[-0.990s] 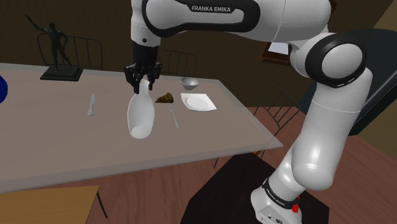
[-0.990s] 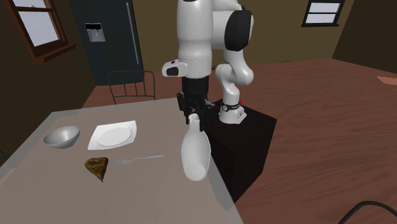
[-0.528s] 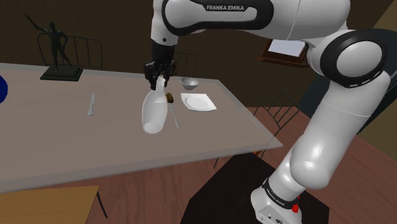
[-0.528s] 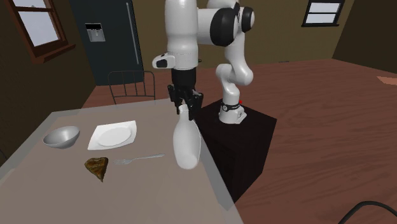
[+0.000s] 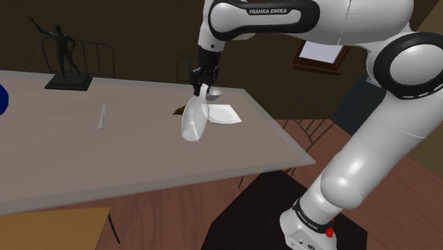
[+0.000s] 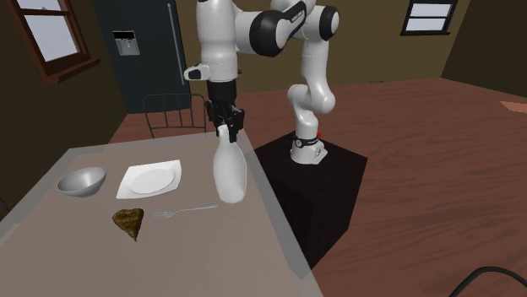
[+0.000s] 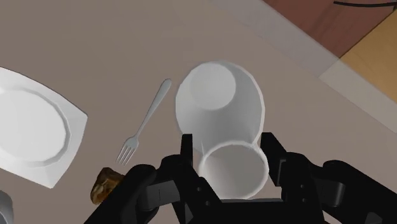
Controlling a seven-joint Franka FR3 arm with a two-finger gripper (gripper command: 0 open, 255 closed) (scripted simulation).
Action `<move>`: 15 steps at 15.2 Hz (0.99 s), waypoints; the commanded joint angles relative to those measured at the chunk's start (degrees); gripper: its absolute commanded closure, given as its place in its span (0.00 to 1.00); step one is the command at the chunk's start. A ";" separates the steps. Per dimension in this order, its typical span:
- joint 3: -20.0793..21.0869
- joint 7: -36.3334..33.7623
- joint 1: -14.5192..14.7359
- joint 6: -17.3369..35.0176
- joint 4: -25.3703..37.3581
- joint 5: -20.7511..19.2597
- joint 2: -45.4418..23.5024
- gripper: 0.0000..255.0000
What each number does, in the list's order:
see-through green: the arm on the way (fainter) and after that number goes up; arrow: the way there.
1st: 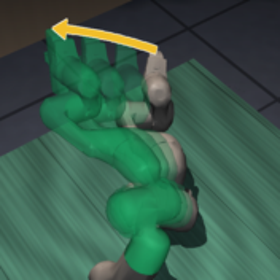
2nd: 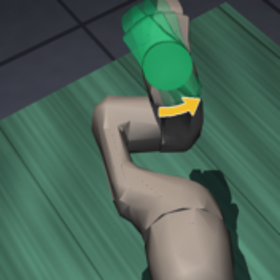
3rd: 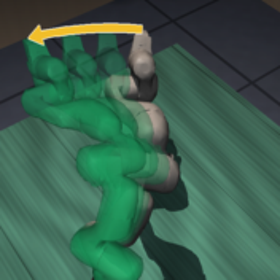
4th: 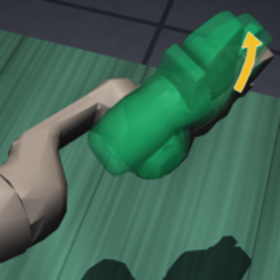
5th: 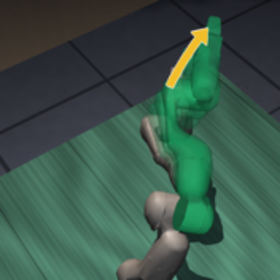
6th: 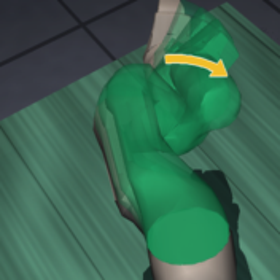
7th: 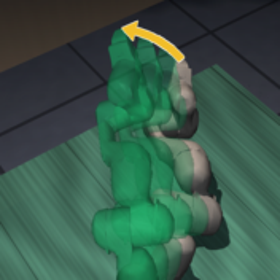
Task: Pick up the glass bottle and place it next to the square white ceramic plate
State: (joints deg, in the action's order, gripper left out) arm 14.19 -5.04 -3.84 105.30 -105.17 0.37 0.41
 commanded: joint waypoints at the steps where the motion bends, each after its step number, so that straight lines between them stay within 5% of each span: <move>1: -1.36 2.87 -1.34 0.08 -1.28 0.32 1.24 1.00; 15: -11.75 22.20 -10.27 0.35 -4.57 0.31 4.10 1.00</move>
State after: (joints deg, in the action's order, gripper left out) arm 3.23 15.67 -13.45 105.61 -110.27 0.80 5.05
